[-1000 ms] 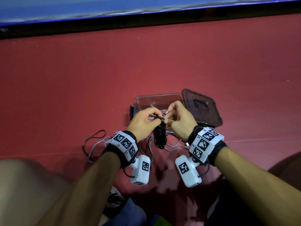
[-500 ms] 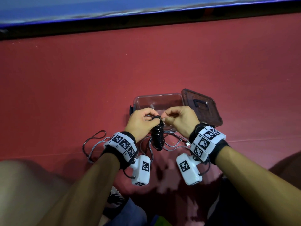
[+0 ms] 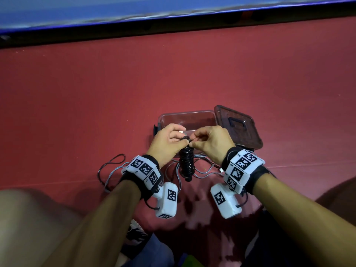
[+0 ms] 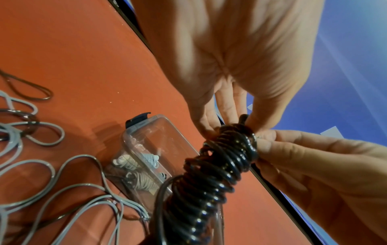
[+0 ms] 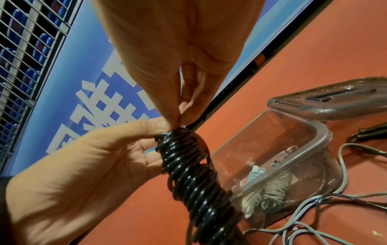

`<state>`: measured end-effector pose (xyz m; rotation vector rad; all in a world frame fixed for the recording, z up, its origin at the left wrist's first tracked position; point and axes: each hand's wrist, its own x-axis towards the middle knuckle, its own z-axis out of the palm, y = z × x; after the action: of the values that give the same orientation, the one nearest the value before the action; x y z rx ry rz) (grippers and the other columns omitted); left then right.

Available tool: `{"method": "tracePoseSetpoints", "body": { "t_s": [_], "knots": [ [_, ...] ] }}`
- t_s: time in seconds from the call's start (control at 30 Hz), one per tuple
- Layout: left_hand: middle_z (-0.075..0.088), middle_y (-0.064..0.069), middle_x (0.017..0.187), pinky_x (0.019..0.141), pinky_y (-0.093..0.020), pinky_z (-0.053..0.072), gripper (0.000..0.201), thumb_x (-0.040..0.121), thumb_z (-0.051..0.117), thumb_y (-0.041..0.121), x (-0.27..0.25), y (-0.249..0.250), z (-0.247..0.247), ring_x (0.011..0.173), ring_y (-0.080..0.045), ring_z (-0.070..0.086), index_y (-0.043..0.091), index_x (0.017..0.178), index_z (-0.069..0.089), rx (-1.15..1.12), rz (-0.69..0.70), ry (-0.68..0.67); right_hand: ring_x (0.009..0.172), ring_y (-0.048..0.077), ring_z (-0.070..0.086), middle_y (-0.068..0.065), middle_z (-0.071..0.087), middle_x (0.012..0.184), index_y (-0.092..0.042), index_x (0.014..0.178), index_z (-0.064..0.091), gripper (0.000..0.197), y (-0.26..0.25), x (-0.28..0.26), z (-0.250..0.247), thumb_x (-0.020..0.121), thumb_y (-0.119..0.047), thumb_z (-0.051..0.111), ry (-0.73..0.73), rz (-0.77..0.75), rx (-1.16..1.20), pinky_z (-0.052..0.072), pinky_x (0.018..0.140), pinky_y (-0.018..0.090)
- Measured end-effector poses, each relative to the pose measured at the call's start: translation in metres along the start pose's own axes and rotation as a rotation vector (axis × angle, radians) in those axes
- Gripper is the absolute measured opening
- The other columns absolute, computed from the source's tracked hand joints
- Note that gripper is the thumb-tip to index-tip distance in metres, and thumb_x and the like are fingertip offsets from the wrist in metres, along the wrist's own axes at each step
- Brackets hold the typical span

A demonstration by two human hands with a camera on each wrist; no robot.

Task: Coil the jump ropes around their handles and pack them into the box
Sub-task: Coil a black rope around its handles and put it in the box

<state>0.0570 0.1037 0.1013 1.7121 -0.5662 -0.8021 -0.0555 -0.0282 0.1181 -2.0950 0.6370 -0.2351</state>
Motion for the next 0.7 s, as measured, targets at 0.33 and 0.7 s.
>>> {"method": "tracePoseSetpoints", "body": {
  "t_s": [0.33,0.7],
  "knots": [
    [0.072,-0.003,0.091,0.076,-0.02,0.055,0.021,0.09,0.069,-0.004,-0.004,0.003,-0.002,0.08,-0.007,0.069,0.001,0.11,0.07,0.043,0.076,-0.103,0.064,0.003,0.058,-0.01,0.065,0.067,-0.021,0.077,0.068,0.005,0.004,-0.004,0.0,0.077,-0.023,0.073,-0.026,-0.003,-0.063,0.043,0.06,0.009],
    [0.075,-0.016,0.103,0.091,-0.031,0.056,0.016,0.094,0.06,0.004,0.001,-0.009,-0.004,0.095,-0.025,0.073,0.006,0.107,0.069,0.071,0.102,-0.122,0.058,0.009,0.049,-0.012,0.055,0.06,-0.023,0.066,0.061,0.021,0.001,-0.002,0.011,0.059,-0.043,0.06,-0.072,0.02,0.221,0.047,0.062,0.035]
  ]
}}
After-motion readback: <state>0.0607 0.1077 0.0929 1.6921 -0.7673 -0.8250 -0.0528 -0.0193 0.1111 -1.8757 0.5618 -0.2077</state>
